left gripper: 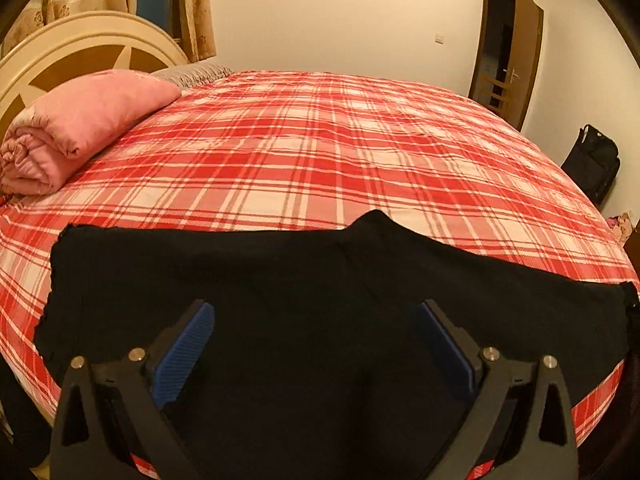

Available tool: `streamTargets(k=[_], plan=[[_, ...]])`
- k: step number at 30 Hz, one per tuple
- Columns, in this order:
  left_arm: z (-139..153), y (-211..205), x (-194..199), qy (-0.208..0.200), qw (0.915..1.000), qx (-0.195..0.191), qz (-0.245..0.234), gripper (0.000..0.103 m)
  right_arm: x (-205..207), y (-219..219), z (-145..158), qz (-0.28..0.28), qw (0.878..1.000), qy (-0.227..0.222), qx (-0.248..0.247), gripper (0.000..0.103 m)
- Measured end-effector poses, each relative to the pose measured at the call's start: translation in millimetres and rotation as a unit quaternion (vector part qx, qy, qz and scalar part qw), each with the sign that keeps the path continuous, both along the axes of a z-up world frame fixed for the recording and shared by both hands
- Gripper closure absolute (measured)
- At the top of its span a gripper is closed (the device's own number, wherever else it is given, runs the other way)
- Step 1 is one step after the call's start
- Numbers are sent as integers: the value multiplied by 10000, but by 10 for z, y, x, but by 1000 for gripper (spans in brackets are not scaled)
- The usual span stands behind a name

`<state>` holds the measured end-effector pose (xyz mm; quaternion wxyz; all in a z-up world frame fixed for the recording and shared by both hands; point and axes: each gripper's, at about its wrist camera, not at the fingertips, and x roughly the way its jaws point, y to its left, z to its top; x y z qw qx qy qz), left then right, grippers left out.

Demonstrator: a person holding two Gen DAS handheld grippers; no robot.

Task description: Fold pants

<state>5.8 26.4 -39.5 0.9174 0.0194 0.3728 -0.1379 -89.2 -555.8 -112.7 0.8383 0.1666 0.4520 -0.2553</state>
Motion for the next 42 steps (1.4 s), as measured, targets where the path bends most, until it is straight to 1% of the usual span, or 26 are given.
streamTargets(k=[1,3,5,8,9,11,14,16,19,20,22,24,26,27,28,29,30,31,33,35,36,37,38,39,40,42], plan=[[-10,22,3,46,10000,-80,9,0,13,26,20,71,9999,-12,76,74],[-33,56,11,114,9997,-206,26,0,38,82,79,83,9997,6,211,87],[-51,78,15,152,9995,-266,36,0,48,196,183,37,9999,-1,144,89],[-65,104,25,148,9995,-273,22,0,46,541,522,134,9962,-648,561,89],[-69,108,30,144,9995,-285,16,0,69,676,620,244,9941,-810,672,89],[-69,116,37,157,9993,-338,-2,0,188,1104,841,697,9857,-1162,1001,89],[-72,107,46,164,9990,-408,-49,0,439,1633,913,1227,9738,-1299,1405,89],[-77,101,40,172,9989,-426,-96,0,692,2043,822,1588,9659,-1241,1627,89],[-69,112,9,143,9990,-394,-143,0,1098,2610,541,2035,9492,-1179,2090,89],[-62,130,0,126,9991,-378,-142,0,1191,2739,472,2139,9470,-1158,2100,89],[-45,183,-5,91,9993,-362,-102,0,1418,3087,327,2401,9437,-1070,2007,89],[-38,250,4,76,9993,-361,-33,0,1610,3452,169,2580,9483,-884,1624,89],[-42,330,19,77,9992,-377,56,0,1723,3714,19,2684,9530,-743,1189,85],[-49,361,29,90,9992,-389,86,0,1766,3796,-52,2693,9536,-727,1132,80],[-61,392,39,112,9991,-403,113,0,1814,3862,-151,2617,9550,-732,1185,71],[-78,421,50,146,9989,-421,145,0,1817,3852,-205,2624,9531,-783,1292,66],[-96,442,61,185,9988,-432,167,0,1821,3860,-239,2697,9474,-910,1462,53],[-110,456,71,215,9987,-437,172,0,1788,3866,-229,2760,9419,-1116,1555,45],[-124,469,84,250,9987,-424,152,0,1730,3841,-135,2976,9254,-1454,1844,45],[-120,464,80,227,9989,-386,97,0,1605,3735,68,3109,9050,-1975,2128,45],[-115,455,76,209,9991,-363,63,0,1515,3647,172,3109,8979,-2268,2137,45],[-107,445,75,184,9992,-348,34,0,1407,3545,271,3078,8962,-2469,2028,45],[-98,430,70,151,9993,-336,1,0,1334,3455,332,3041,9033,-2424,1813,45],[-92,406,66,126,9994,-332,-44,0,1298,3396,345,3041,9111,-2262,1620,46],[-90,382,66,119,9993,-339,-97,0,1232,3338,313,3036,9205,-2035,1379,51],[-100,284,77,141,9989,-355,-260,0,1145,3331,217,3058,9281,-1762,1189,56]])
